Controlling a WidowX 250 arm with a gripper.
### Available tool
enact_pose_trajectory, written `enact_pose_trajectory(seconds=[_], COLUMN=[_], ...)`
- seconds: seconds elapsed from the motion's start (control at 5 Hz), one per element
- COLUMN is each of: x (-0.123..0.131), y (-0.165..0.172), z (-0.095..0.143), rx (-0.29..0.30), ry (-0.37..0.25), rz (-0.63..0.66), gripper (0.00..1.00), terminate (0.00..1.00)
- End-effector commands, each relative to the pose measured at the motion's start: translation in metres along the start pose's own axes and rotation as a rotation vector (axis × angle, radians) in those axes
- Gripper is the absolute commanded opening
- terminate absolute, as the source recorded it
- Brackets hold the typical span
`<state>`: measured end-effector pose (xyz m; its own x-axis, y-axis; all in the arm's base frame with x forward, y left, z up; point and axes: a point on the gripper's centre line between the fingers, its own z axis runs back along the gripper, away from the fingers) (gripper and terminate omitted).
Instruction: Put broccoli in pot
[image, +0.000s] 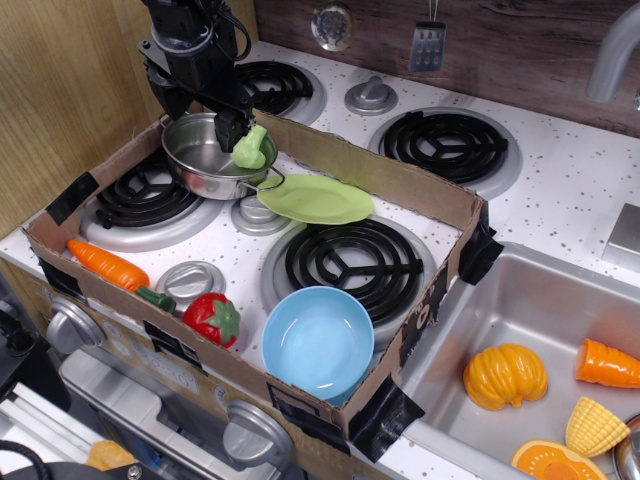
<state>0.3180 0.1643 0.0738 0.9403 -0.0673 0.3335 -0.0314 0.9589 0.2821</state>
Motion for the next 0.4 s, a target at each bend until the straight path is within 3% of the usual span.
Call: enact_pose_trajectory(seconds=[0.0,0.2], x=[0.0149,0.0149], y=[0.0096,0.0096], z=[0.021,0.021], rx=[0.036,0.036], ry=[-0.067,-0.067], rz=[0.009,0.009], gripper=[1.0,1.0], terminate=[0.0,1.0])
